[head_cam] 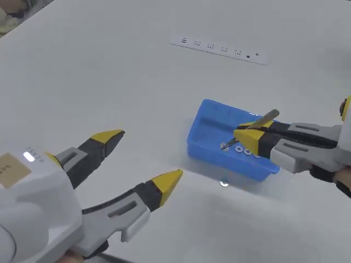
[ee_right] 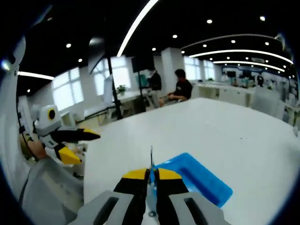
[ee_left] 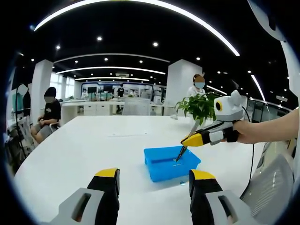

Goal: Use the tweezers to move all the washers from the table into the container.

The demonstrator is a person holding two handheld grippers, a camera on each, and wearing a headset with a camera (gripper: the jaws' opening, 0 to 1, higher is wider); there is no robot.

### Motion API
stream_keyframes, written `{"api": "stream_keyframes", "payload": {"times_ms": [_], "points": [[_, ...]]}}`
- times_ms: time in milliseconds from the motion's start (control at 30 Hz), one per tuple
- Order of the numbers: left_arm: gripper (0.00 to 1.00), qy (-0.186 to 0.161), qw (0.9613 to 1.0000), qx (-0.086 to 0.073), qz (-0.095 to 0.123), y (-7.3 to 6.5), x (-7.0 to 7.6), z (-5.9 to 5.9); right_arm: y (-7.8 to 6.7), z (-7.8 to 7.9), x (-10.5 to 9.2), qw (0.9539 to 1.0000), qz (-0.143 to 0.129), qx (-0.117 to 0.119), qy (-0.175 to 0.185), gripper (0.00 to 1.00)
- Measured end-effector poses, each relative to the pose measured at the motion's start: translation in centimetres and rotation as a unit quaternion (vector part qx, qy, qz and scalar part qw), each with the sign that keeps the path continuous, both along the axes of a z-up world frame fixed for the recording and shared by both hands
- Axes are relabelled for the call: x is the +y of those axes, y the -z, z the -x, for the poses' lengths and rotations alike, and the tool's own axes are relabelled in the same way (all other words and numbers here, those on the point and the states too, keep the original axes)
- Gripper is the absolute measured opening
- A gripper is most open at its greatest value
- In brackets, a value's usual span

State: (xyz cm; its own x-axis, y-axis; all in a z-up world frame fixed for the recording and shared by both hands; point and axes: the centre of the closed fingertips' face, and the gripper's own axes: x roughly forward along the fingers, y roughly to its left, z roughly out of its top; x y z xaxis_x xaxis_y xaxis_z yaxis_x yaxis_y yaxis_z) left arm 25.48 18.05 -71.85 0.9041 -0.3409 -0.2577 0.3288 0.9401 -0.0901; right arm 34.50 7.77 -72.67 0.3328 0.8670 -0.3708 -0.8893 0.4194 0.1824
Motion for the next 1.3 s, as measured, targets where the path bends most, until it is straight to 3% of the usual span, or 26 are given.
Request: {"api": "stream_keyframes", "payload": {"times_ms": [100,267,567,967,1300], "points": [[0.59,-0.001,1.0,0.0,0.0,0.0,0.0,0.0,0.2,-1.7,-0.5,0.9991,-0.011,0.021,0.034,0.02],[0.59,-0.003,1.0,0.001,0.0,0.0,0.0,-0.1,1.0,-3.4,-0.6,0.9964,-0.03,0.052,0.06,0.02],[0.58,-0.003,1.0,0.003,-0.001,0.1,0.1,0.0,4.5,-5.0,-0.8,0.9925,0.01,0.088,0.084,0.03],[0.57,-0.004,1.0,0.005,-0.003,0.2,0.1,0.0,6.8,-4.8,-0.6,0.9918,0.076,0.075,0.071,0.03],[0.56,-0.001,1.0,0.007,-0.004,0.2,0.0,0.0,7.4,-5.1,-0.9,0.9915,0.103,0.056,0.056,0.03]]}}
